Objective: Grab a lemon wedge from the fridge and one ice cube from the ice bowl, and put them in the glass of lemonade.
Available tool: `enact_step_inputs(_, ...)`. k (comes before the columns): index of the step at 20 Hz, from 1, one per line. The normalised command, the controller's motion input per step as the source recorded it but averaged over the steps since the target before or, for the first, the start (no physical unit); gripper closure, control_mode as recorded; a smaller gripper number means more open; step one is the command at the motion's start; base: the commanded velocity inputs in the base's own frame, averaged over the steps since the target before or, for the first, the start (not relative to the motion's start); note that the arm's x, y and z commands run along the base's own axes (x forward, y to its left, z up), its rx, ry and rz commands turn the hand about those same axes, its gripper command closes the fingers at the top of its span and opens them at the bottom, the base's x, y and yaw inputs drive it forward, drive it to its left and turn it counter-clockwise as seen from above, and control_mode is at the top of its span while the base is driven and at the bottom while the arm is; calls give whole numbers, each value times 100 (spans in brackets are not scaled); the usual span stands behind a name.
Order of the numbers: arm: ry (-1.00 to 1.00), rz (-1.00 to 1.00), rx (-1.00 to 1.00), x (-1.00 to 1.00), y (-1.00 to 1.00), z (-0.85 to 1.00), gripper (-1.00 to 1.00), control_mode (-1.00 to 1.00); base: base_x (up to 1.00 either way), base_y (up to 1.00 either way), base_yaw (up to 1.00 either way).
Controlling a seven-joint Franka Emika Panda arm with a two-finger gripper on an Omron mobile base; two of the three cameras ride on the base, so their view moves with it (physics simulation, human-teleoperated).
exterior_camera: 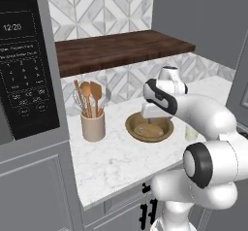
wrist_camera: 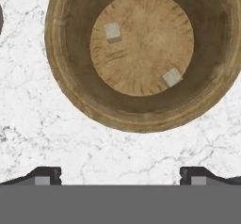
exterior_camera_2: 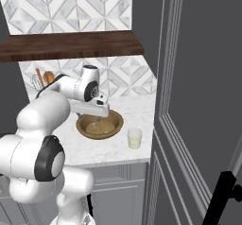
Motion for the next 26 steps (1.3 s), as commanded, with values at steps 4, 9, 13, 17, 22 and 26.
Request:
enact_step_inputs(4, -4, 1, 0, 28, 8, -2, -100, -100, 0, 0, 0)
enact_step_inputs(9, -3, 0, 0, 52, 2, 2, -100, -100, 0, 0, 0)
enact_step_inputs(13, 0, 0, 0, 50, 0, 2, -100, -100, 0, 0, 0)
enact_step_inputs(17, 4, 0, 0, 46, 0, -3, -100, -100, 0, 0, 0)
enact_step_inputs(22, 0, 3, 0, 44, 0, -13, -100, -100, 0, 0, 0)
enact_step_inputs(26, 0, 3, 0, 33, -1, -17, -100, -100, 0, 0, 0)
